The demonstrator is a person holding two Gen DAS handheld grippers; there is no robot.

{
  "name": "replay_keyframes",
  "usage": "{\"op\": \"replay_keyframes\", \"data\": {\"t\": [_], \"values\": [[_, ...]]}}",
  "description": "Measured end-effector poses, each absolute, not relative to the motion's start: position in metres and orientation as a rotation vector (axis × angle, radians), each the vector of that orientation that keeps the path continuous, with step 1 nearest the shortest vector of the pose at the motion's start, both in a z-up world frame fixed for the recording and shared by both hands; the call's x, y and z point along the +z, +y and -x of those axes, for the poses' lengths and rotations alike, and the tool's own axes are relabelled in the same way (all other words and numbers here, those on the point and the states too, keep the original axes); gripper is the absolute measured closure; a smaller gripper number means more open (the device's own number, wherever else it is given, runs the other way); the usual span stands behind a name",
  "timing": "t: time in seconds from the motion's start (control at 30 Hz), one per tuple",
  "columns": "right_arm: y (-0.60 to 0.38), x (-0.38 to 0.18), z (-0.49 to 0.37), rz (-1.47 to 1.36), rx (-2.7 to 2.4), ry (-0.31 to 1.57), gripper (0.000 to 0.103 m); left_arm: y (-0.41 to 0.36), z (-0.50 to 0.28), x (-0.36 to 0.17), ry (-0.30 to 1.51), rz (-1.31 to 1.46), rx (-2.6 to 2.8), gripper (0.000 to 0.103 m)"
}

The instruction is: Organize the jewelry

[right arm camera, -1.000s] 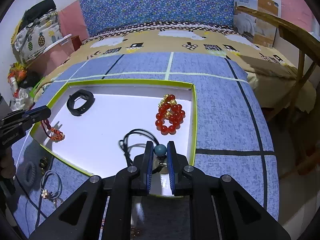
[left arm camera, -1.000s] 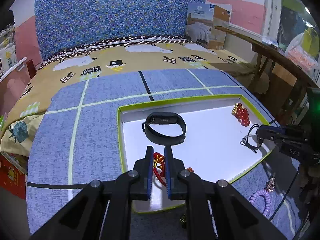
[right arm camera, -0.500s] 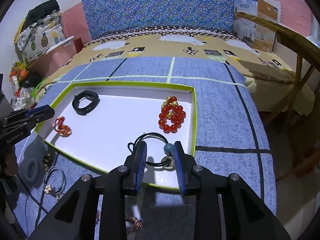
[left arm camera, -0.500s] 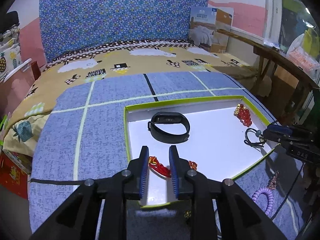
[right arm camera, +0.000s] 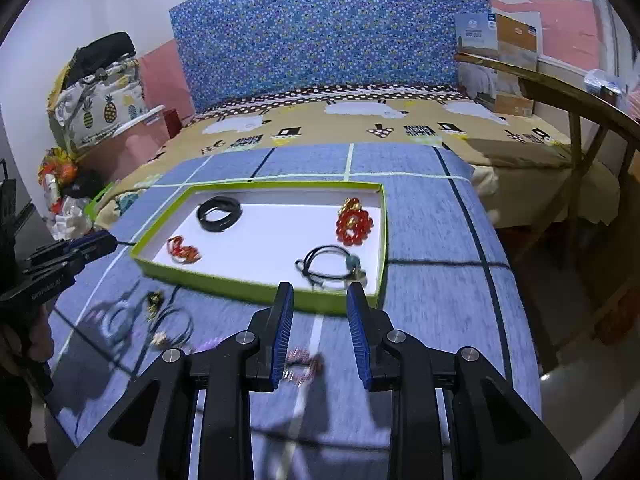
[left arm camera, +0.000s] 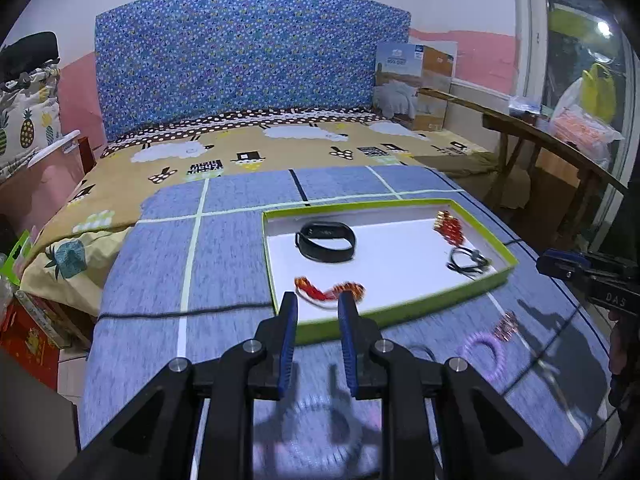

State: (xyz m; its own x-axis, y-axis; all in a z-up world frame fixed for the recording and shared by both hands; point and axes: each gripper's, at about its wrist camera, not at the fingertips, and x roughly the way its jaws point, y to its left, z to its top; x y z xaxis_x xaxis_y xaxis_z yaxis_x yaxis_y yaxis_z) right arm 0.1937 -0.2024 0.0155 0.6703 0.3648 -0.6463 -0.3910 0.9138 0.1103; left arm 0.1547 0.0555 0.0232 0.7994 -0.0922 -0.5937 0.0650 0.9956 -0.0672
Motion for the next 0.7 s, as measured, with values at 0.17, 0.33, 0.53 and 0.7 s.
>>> {"op": "replay_keyframes", "data": {"t": [0.17,0.33,0.53,0.7], "values": [[-0.205,0.016,-0.163,0.026,0.449,0.712,0.075,0.049,-0.126,0.026,0.623,0.028,-0.101,0.081],[-0.204,0.016,-0.138,0.026,0.465,0.706,0.075,0.042,-0.1,0.025,0.619,0.023,-0.118,0.081],[-0.204,0.012,-0.118,0.027,0.478,0.715,0.075,0.039,-0.076,0.023,0.618,0.022,-0.123,0.081],[-0.206,0.007,-0.109,0.012,0.479,0.724,0.075,0.036,-0.065,0.021,0.623,0.03,-0.129,0.081]]}}
